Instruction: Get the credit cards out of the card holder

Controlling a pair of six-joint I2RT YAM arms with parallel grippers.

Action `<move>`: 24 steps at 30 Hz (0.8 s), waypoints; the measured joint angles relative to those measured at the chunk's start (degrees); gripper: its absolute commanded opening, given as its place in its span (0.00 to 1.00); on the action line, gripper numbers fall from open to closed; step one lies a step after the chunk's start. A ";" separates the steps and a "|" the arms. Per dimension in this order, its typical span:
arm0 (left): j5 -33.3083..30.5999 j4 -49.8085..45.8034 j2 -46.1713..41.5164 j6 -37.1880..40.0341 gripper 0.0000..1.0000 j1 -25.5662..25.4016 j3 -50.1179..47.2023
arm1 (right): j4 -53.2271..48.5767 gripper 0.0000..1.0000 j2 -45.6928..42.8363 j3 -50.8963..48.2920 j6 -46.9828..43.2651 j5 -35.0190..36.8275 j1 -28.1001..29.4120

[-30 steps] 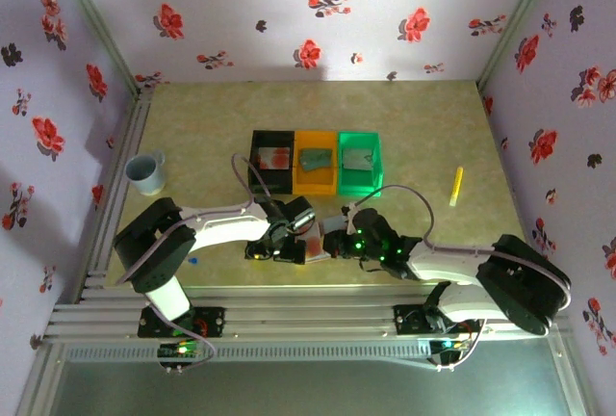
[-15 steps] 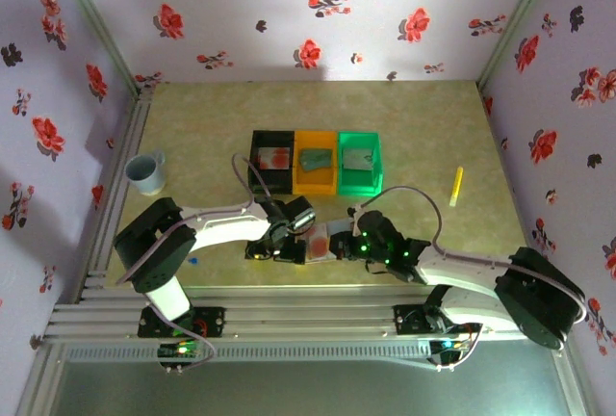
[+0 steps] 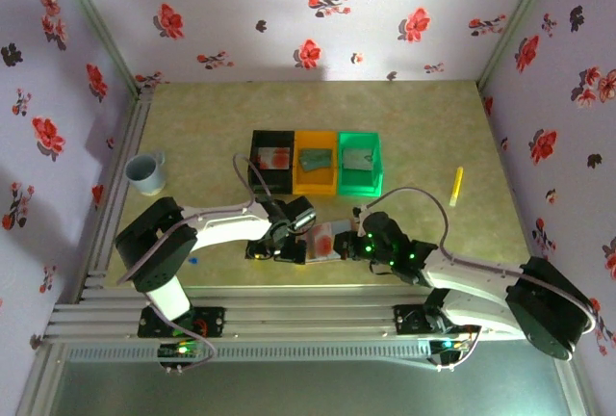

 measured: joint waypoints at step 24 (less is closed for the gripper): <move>-0.24 -0.61 -0.33 0.02 1.00 0.00 0.55 | -7.91 0.00 -11.74 -1.60 -1.25 0.17 -3.61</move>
